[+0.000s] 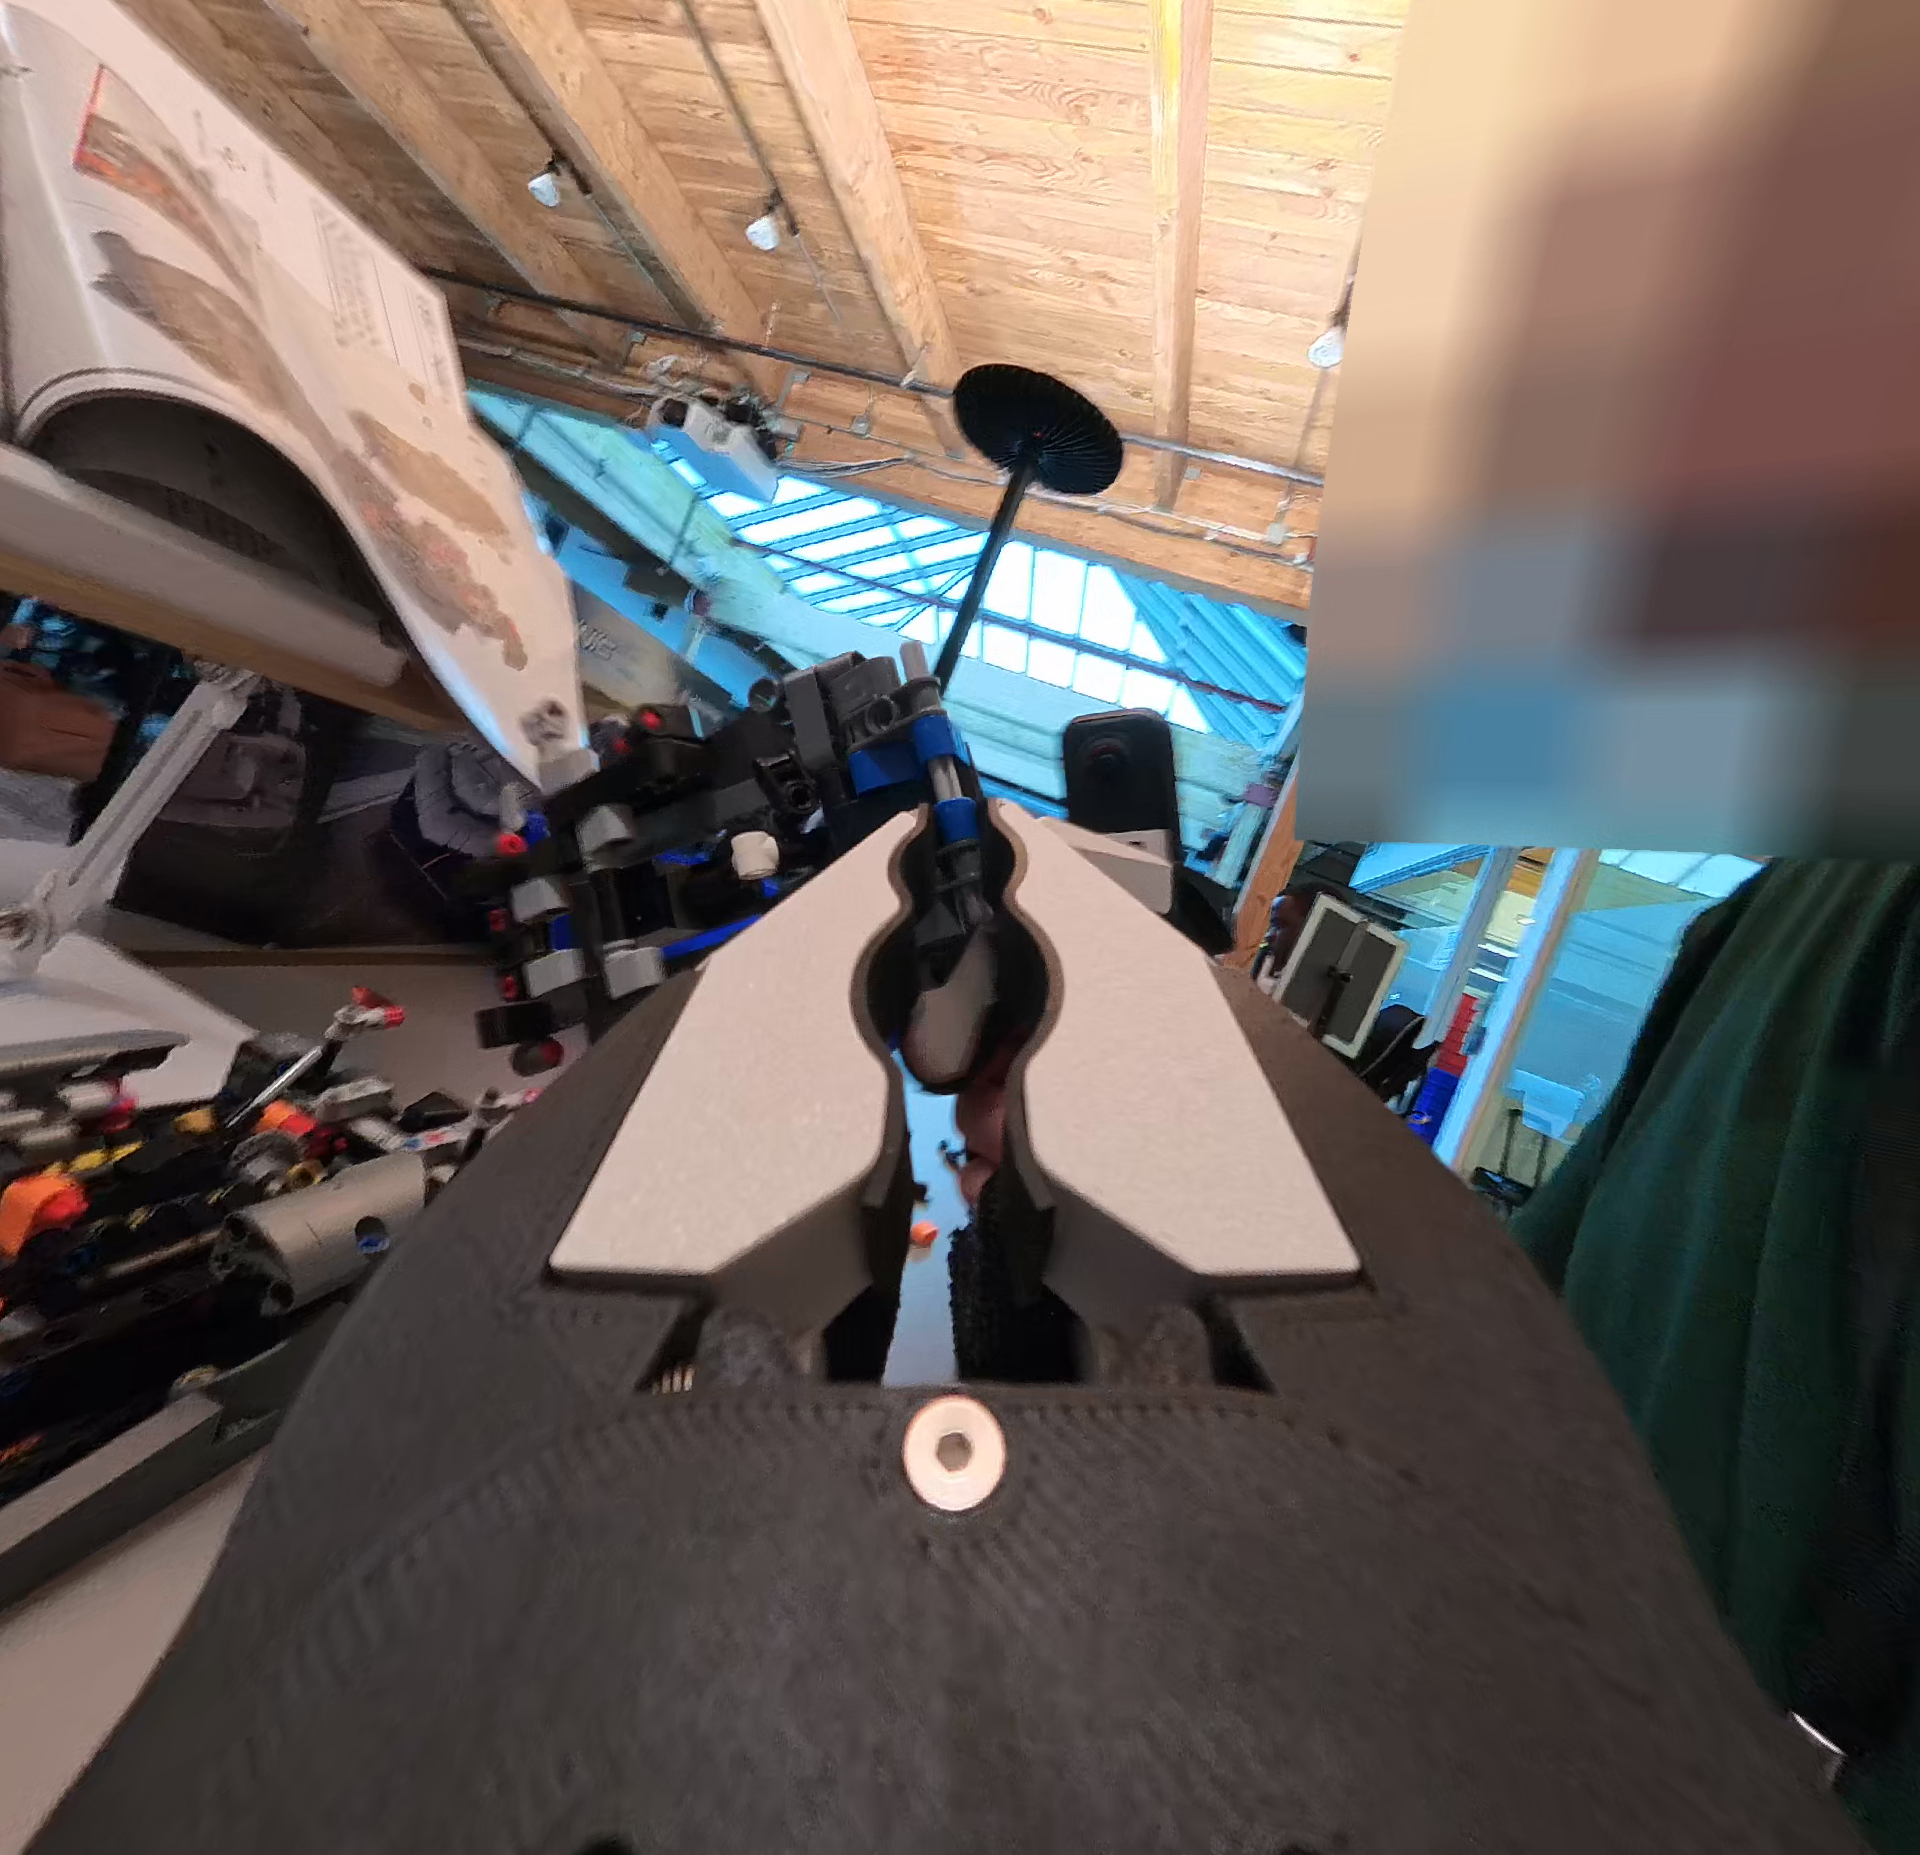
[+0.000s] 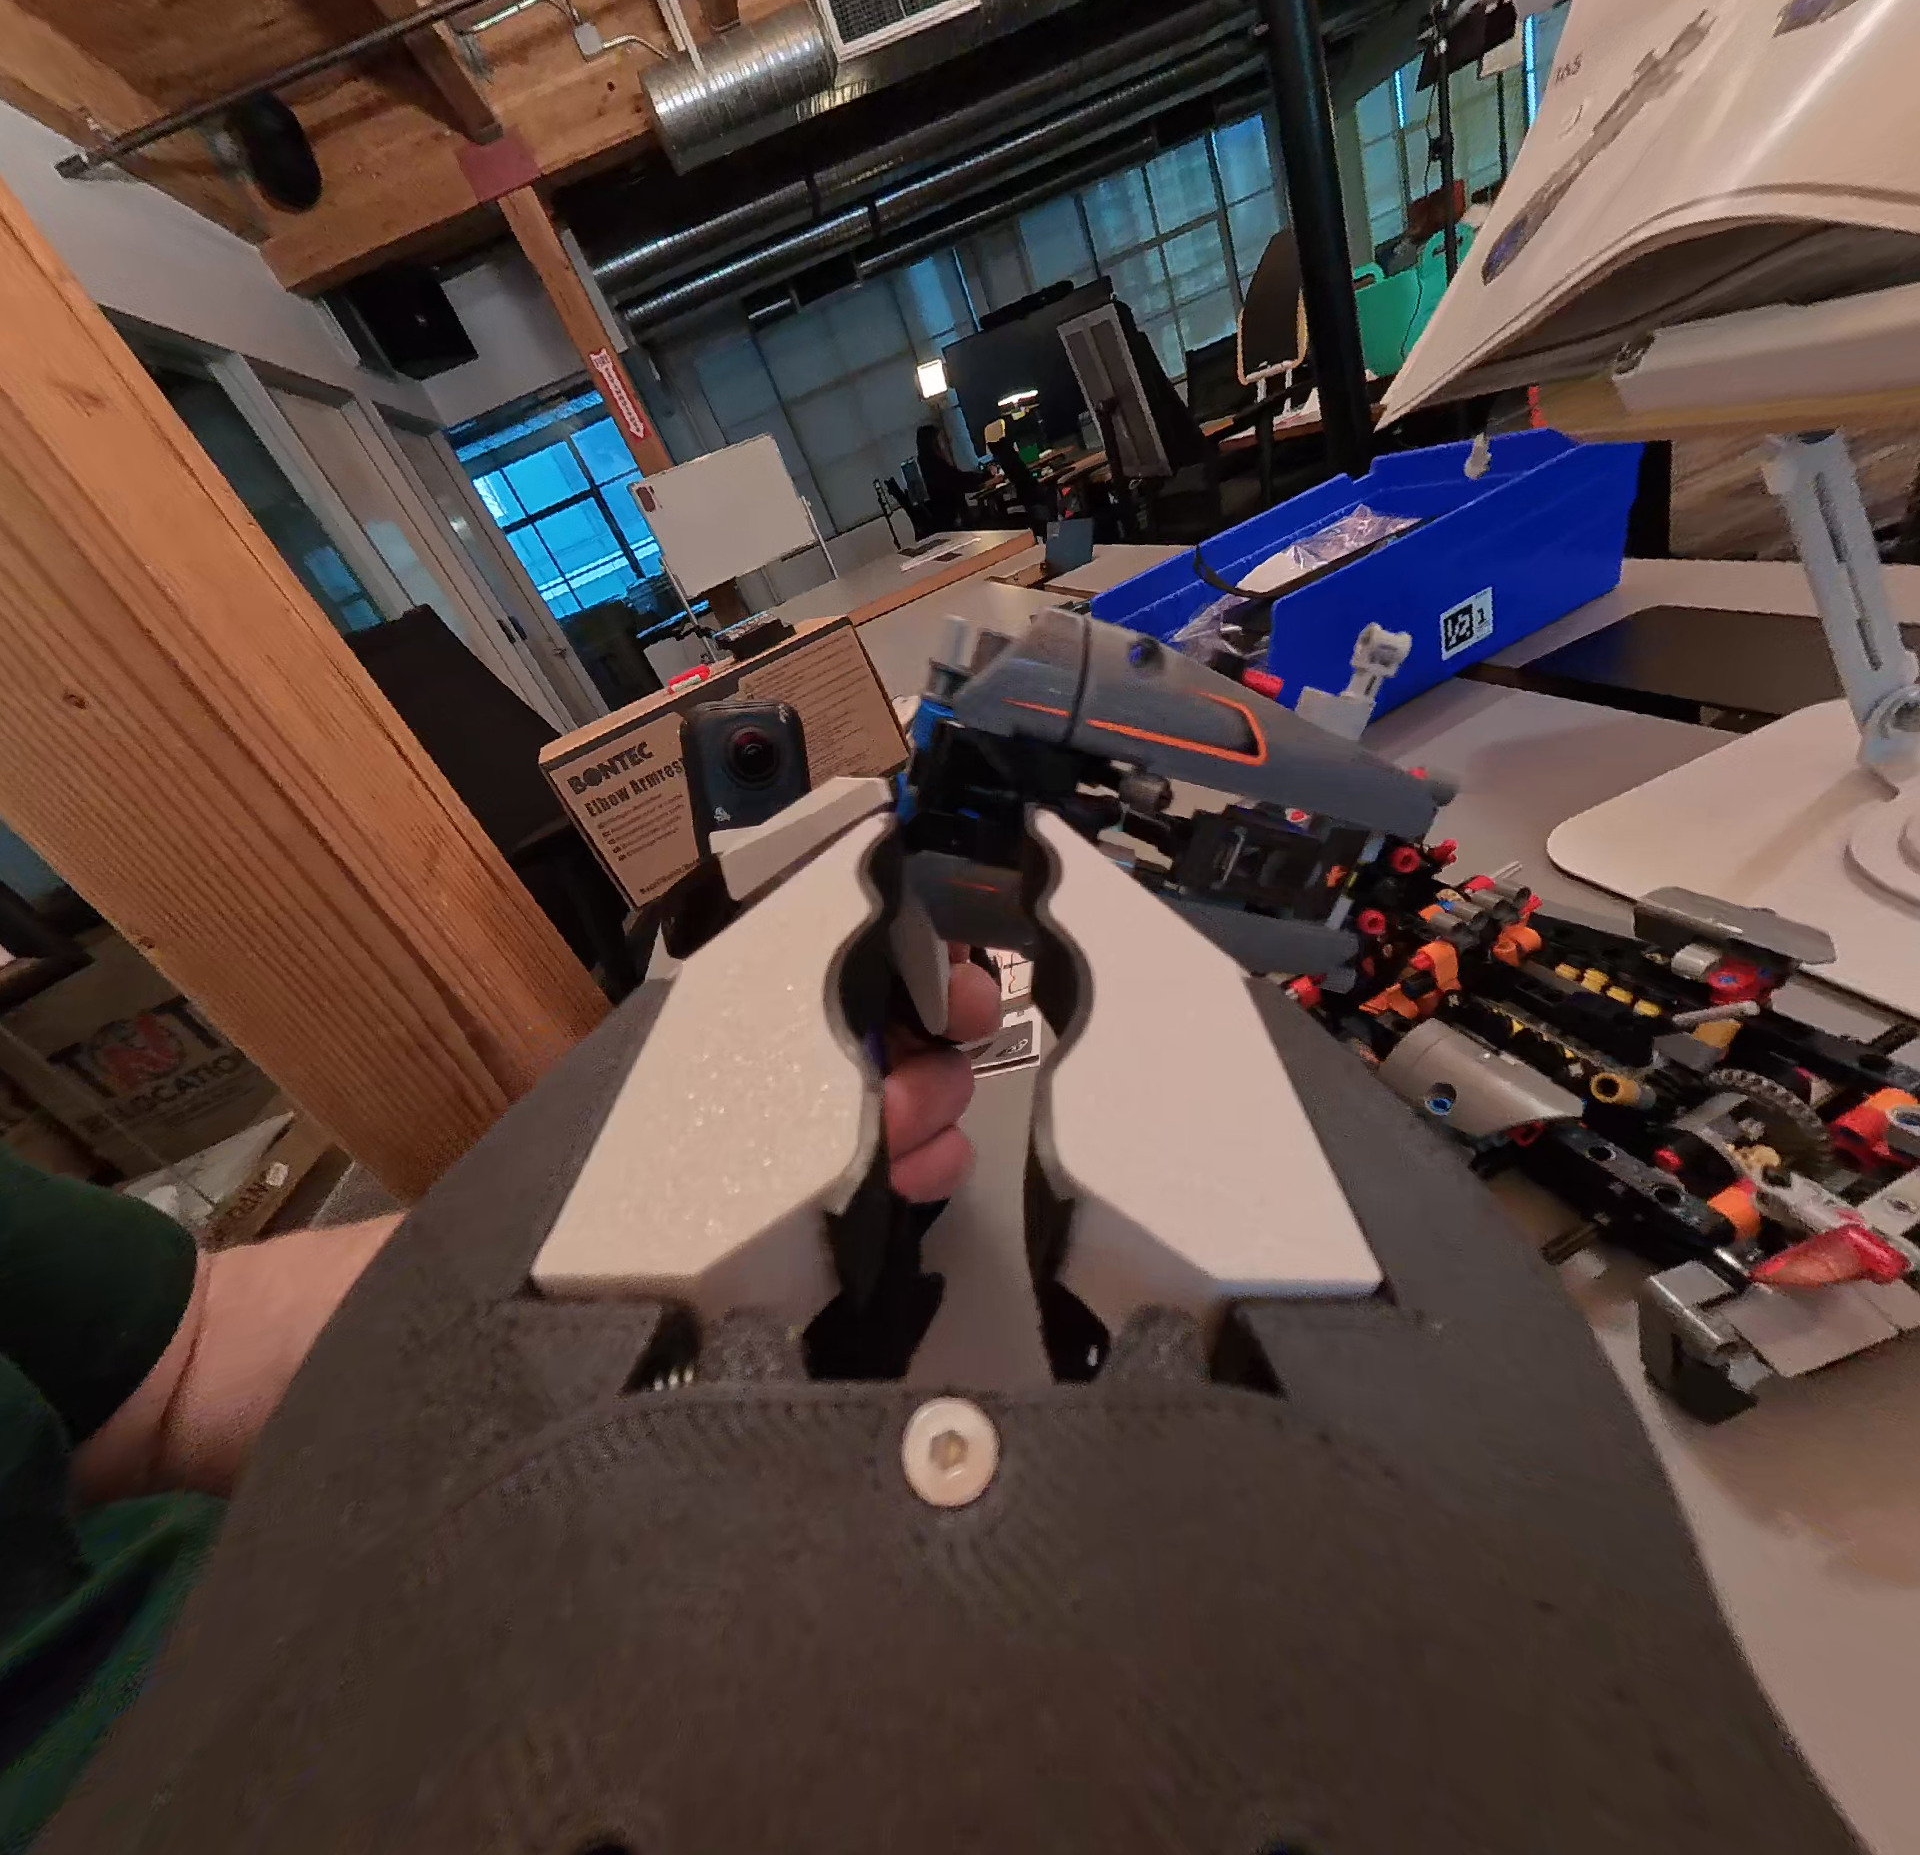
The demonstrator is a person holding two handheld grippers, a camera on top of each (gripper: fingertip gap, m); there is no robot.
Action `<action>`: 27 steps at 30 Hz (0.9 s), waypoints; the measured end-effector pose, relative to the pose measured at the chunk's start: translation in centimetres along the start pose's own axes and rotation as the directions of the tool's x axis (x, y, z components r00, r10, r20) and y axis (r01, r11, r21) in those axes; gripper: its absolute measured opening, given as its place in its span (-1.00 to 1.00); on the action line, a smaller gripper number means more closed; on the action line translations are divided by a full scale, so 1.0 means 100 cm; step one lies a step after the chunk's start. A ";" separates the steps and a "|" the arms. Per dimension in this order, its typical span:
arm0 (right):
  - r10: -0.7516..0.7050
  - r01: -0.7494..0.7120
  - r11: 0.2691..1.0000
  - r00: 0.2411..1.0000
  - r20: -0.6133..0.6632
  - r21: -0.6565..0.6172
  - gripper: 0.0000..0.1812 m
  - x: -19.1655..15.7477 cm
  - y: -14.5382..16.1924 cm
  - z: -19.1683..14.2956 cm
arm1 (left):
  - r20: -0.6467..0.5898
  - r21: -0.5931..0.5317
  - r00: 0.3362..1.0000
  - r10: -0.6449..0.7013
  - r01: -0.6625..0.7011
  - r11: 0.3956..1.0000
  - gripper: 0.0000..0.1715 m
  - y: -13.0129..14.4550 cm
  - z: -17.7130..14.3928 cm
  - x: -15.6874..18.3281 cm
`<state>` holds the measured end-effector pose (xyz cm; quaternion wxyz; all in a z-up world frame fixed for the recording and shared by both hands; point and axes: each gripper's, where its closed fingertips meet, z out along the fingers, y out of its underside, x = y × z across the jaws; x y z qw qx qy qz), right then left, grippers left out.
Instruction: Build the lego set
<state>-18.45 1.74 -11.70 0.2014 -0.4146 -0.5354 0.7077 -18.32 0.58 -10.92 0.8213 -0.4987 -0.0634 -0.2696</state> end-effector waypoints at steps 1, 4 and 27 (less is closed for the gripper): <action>-0.017 0.017 1.000 1.000 0.002 0.009 -0.86 -0.002 -0.001 -0.001 | 0.013 -0.002 1.000 0.003 -0.003 1.000 -0.93 0.001 0.000 -0.002; -0.038 0.038 0.999 0.999 0.003 0.015 -0.76 -0.004 -0.005 -0.001 | -0.023 0.024 1.000 -0.007 0.007 1.000 -0.93 -0.004 -0.002 0.003; 0.214 -0.218 0.976 0.964 0.157 0.010 -0.54 0.002 0.005 0.000 | -0.071 0.014 0.994 -0.088 0.089 0.996 -0.94 0.005 0.000 0.004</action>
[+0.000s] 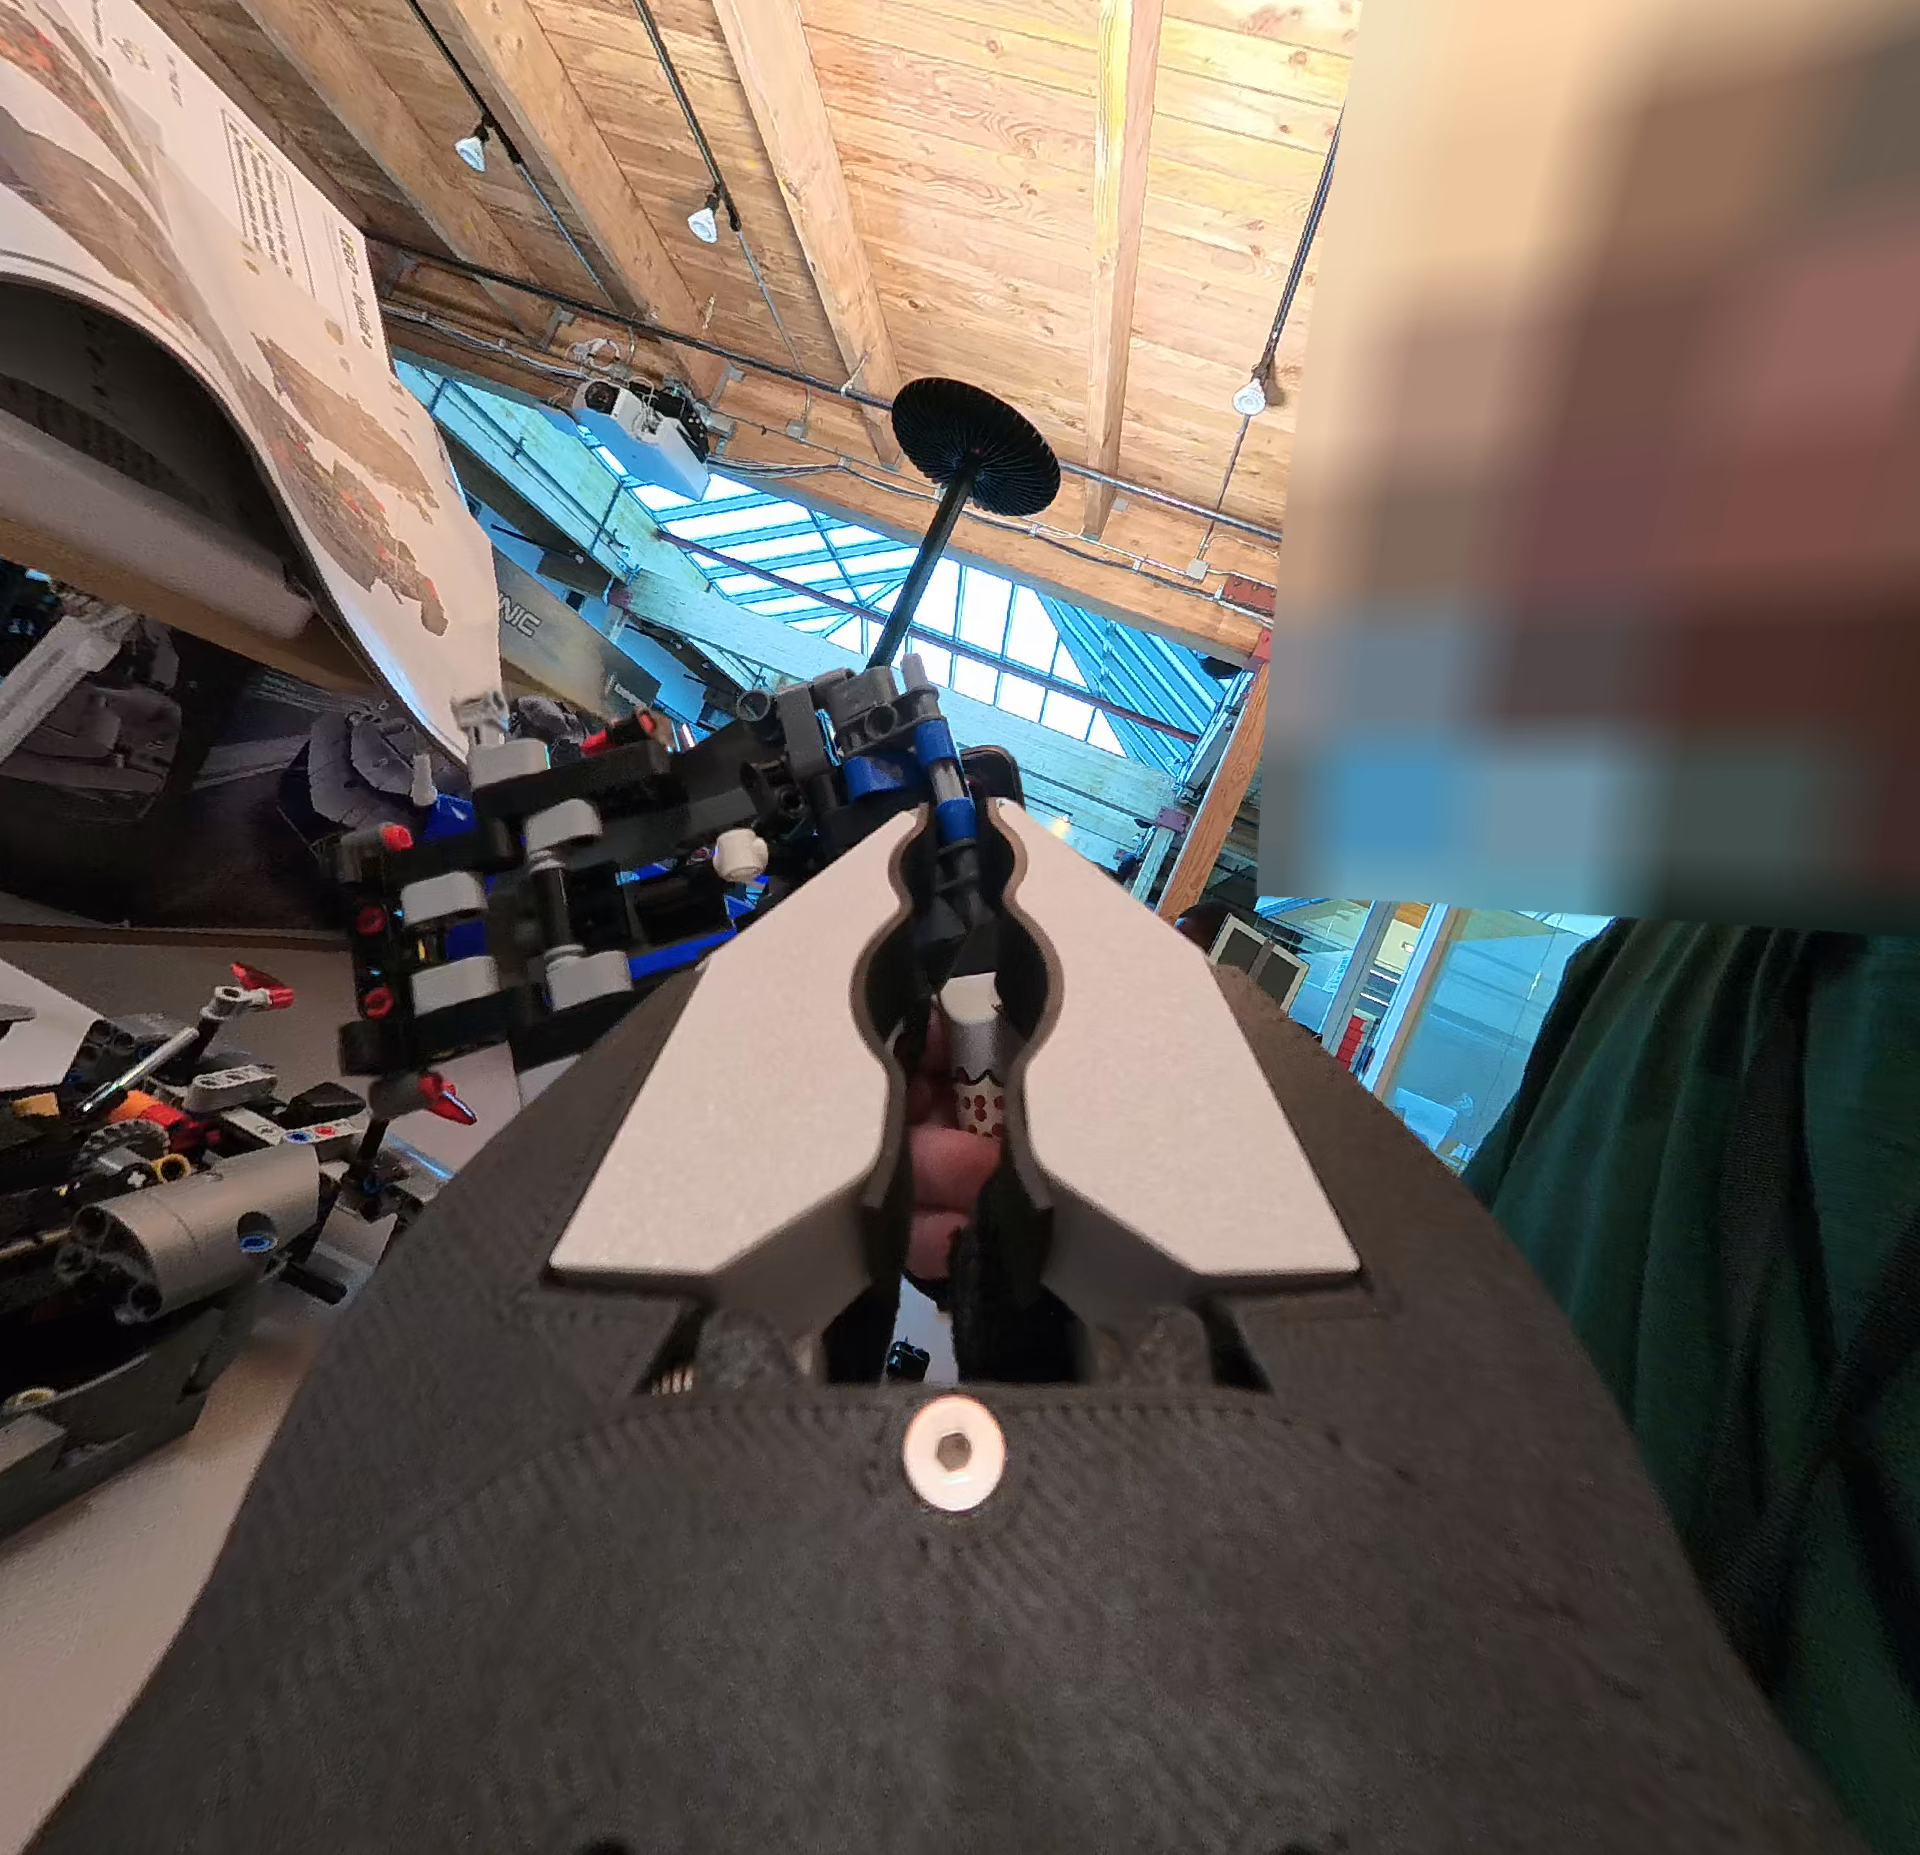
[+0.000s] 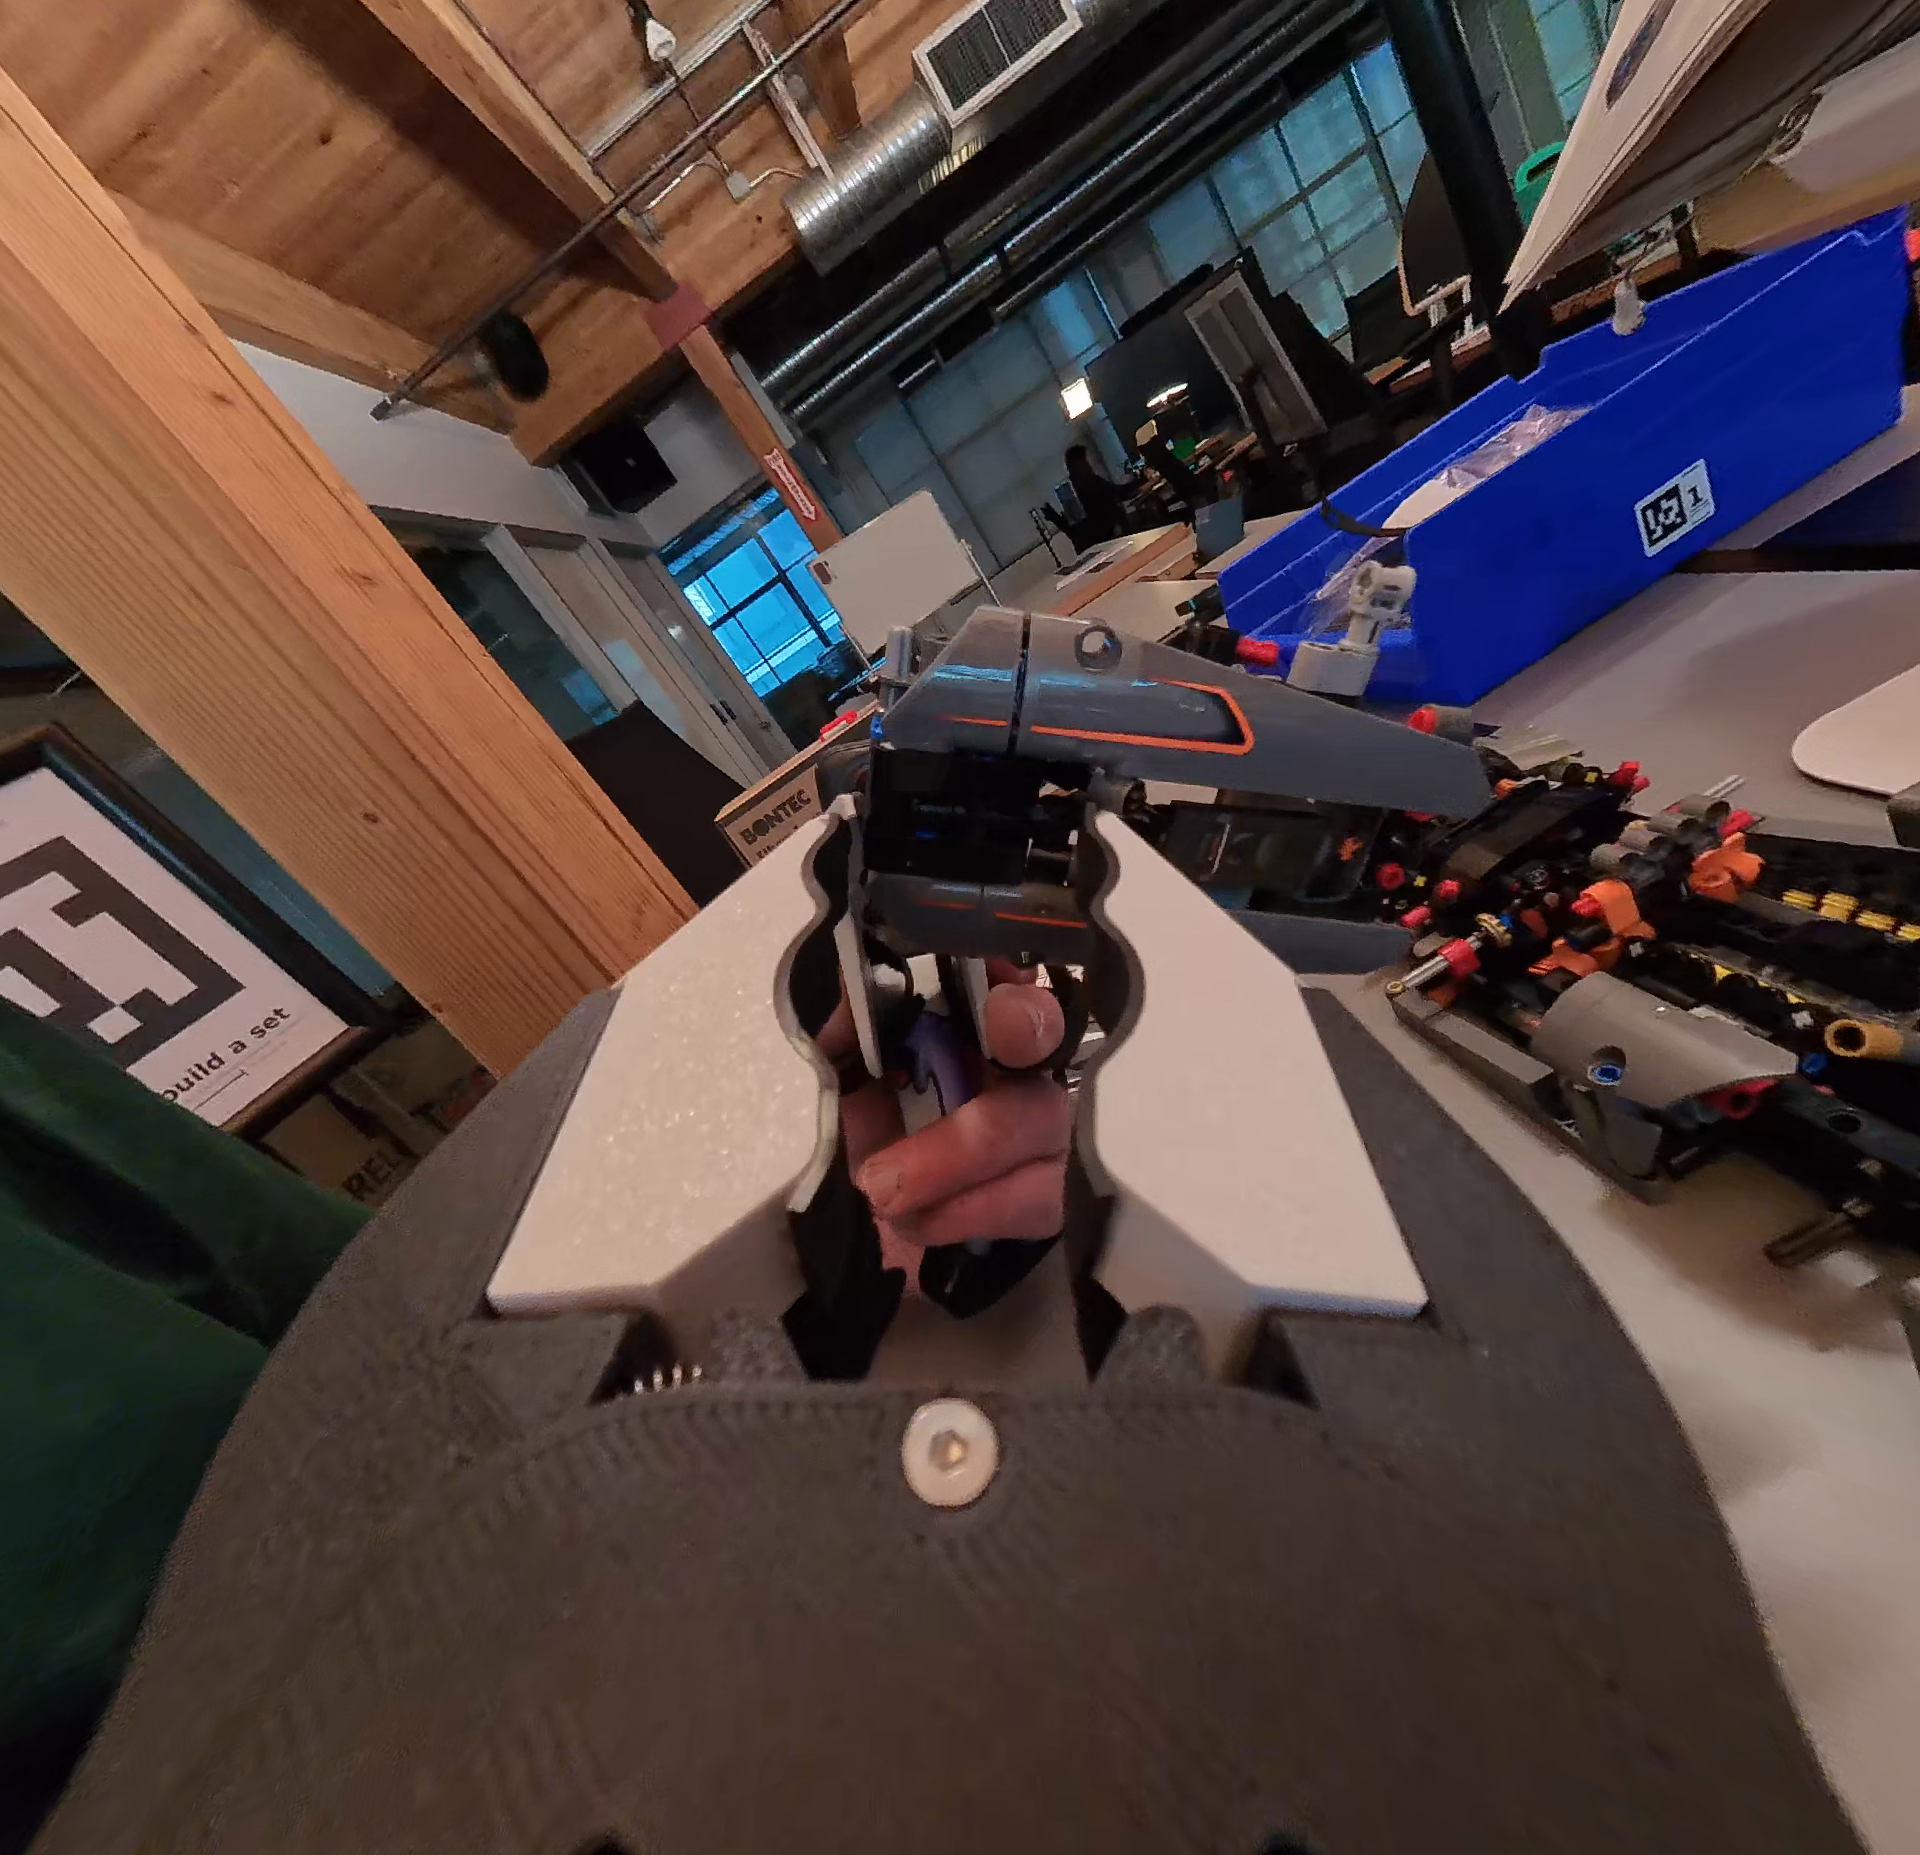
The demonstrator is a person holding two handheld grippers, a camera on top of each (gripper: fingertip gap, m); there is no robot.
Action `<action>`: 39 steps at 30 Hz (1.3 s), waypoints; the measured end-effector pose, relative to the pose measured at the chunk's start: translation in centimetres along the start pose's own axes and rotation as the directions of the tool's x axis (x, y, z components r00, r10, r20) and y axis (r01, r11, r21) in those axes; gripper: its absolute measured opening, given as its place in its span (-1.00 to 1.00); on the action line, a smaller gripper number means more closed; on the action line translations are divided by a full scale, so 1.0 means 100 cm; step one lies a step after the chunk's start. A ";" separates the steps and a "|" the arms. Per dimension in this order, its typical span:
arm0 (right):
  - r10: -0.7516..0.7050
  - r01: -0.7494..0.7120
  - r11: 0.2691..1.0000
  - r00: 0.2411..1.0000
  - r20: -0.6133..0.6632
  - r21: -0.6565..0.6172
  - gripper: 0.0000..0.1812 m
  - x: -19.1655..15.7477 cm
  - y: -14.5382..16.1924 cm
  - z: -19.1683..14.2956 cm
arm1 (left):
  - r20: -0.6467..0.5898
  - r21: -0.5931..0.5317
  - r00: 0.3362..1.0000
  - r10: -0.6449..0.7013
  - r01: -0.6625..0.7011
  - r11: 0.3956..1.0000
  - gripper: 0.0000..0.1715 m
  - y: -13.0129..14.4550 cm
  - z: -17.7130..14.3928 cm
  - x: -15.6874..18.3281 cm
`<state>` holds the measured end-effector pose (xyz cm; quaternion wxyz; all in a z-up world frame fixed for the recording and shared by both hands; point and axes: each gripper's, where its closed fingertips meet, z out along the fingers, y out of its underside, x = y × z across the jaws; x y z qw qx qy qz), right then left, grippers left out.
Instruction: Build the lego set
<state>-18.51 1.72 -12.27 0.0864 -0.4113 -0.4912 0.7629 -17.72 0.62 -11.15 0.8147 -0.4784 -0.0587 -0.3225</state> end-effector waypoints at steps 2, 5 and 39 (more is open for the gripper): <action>-0.003 0.003 1.000 1.000 0.000 0.002 -0.57 0.001 -0.001 -0.001 | -0.010 0.002 1.000 -0.011 0.011 1.000 -0.94 0.000 0.000 0.001; -0.003 0.003 1.000 1.000 0.009 0.005 -0.57 0.001 -0.001 -0.002 | -0.014 0.002 1.000 -0.019 0.019 1.000 -0.94 0.001 0.001 0.001; -0.197 0.198 0.980 0.975 -0.108 -0.002 -0.81 0.004 -0.011 -0.018 | -0.045 0.024 0.999 -0.018 0.019 1.000 -0.94 -0.001 0.003 0.010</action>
